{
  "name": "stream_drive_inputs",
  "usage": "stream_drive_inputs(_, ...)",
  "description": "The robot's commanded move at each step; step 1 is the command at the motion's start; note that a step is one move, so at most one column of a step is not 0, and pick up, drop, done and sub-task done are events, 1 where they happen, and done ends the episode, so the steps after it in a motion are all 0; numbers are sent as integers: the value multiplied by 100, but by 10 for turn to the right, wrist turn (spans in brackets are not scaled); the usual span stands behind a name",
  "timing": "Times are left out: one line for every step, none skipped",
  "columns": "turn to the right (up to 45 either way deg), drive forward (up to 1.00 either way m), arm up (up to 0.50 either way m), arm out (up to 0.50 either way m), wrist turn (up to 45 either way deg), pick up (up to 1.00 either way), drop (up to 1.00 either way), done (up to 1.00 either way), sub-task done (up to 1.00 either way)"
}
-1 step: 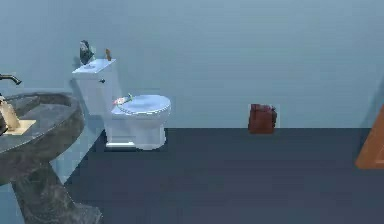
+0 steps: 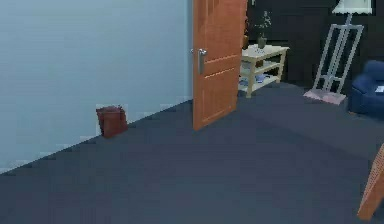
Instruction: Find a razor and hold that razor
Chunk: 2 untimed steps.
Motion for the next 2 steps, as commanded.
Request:
stream_drive_inputs(270, 0, 0, 0, 0, 0, 0, 0, 0)
stream_drive_inputs(0, 5, 0, 0, 0, 0, 0, 0, 0)
